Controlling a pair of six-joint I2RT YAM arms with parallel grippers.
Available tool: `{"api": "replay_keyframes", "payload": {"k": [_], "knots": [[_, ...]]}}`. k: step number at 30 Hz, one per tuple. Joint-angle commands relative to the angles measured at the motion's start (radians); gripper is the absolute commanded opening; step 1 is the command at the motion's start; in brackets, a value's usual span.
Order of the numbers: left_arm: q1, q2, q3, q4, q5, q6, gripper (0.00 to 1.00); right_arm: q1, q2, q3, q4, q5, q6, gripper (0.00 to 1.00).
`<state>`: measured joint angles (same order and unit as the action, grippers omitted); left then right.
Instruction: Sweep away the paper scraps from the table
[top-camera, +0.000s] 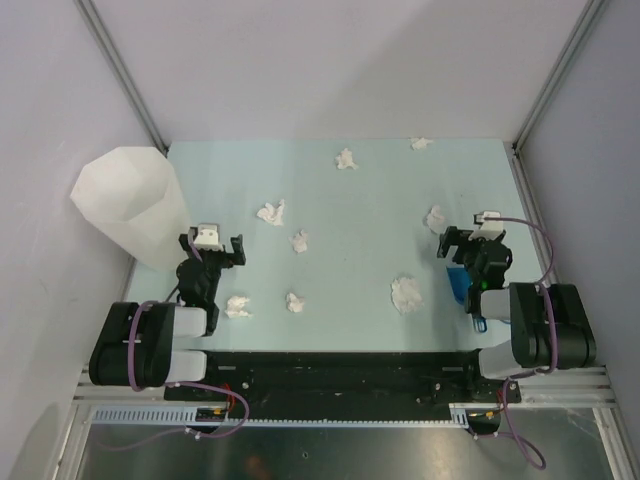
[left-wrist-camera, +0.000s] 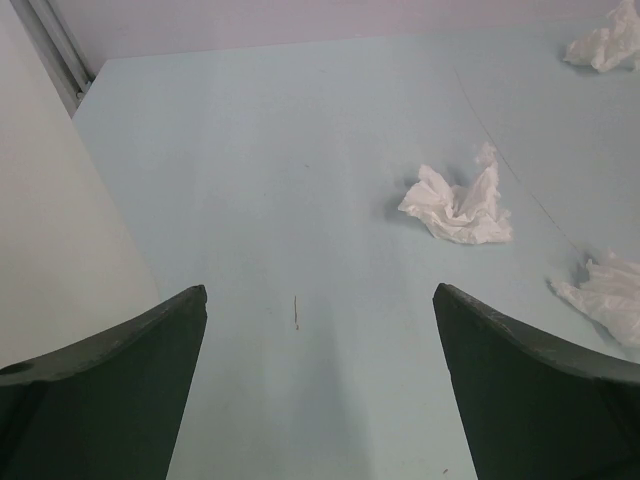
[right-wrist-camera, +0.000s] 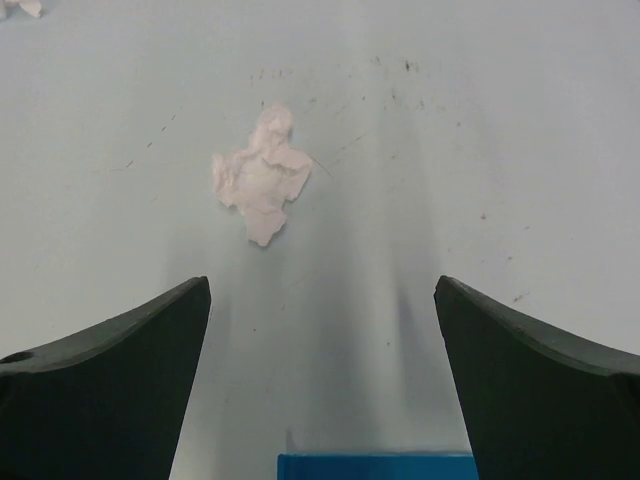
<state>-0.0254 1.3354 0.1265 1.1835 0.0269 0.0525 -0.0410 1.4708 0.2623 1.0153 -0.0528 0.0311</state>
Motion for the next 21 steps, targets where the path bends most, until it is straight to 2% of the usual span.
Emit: {"api": "replay_keyframes", "payload": {"k": [1, 2, 4, 6, 8, 10, 12, 14, 15, 16, 18, 19, 21], "knots": [[0.004, 0.004, 0.025, 0.034, -0.016, -0.029, 1.0, -0.016, -0.189, 0.102, -0.314, 0.031, 0.079, 1.0], [0.004, 0.004, 0.025, 0.034, -0.016, -0.029, 1.0, -0.016, -0.228, 0.144, -0.411, 0.028, 0.113, 0.99], [0.004, 0.002, 0.027, 0.033, -0.016, -0.029, 1.0, -0.008, -0.274, 0.219, -0.623, -0.036, 0.174, 0.9], [0.005, -0.005, 0.019, 0.036, -0.01, -0.029, 1.0, 0.025, -0.334, 0.259, -0.76, -0.041, 0.2, 0.87], [0.013, -0.089, 0.013, -0.004, 0.237, 0.059, 1.0, 0.038, -0.389, 0.317, -0.964, -0.018, 0.242, 0.87], [0.004, -0.169, 0.042, -0.187, 0.411, 0.142, 1.0, 0.038, -0.423, 0.366, -1.17, 0.066, 0.297, 0.84], [-0.01, -0.228, 0.07, -0.231, 0.39, 0.146, 1.0, 0.038, -0.454, 0.387, -1.277, 0.144, 0.358, 0.81], [-0.011, -0.26, 0.099, -0.345, 0.434, 0.179, 1.0, 0.067, -0.449, 0.422, -1.4, 0.159, 0.38, 0.78], [-0.011, -0.272, 0.145, -0.407, 0.465, 0.197, 1.0, 0.07, -0.428, 0.434, -1.432, 0.153, 0.382, 0.71], [-0.011, -0.284, 0.175, -0.558, 0.494, 0.22, 1.0, 0.07, -0.408, 0.451, -1.487, 0.131, 0.372, 0.68], [-0.011, -0.321, 0.272, -0.723, 0.598, 0.326, 1.0, 0.081, -0.338, 0.501, -1.538, 0.104, 0.348, 0.62], [-0.011, -0.327, 0.307, -0.886, 0.619, 0.361, 0.99, 0.088, -0.311, 0.517, -1.595, 0.117, 0.346, 0.61], [-0.013, -0.341, 0.42, -1.046, 0.659, 0.438, 0.98, 0.118, -0.235, 0.549, -1.645, 0.16, 0.339, 0.61]]}}
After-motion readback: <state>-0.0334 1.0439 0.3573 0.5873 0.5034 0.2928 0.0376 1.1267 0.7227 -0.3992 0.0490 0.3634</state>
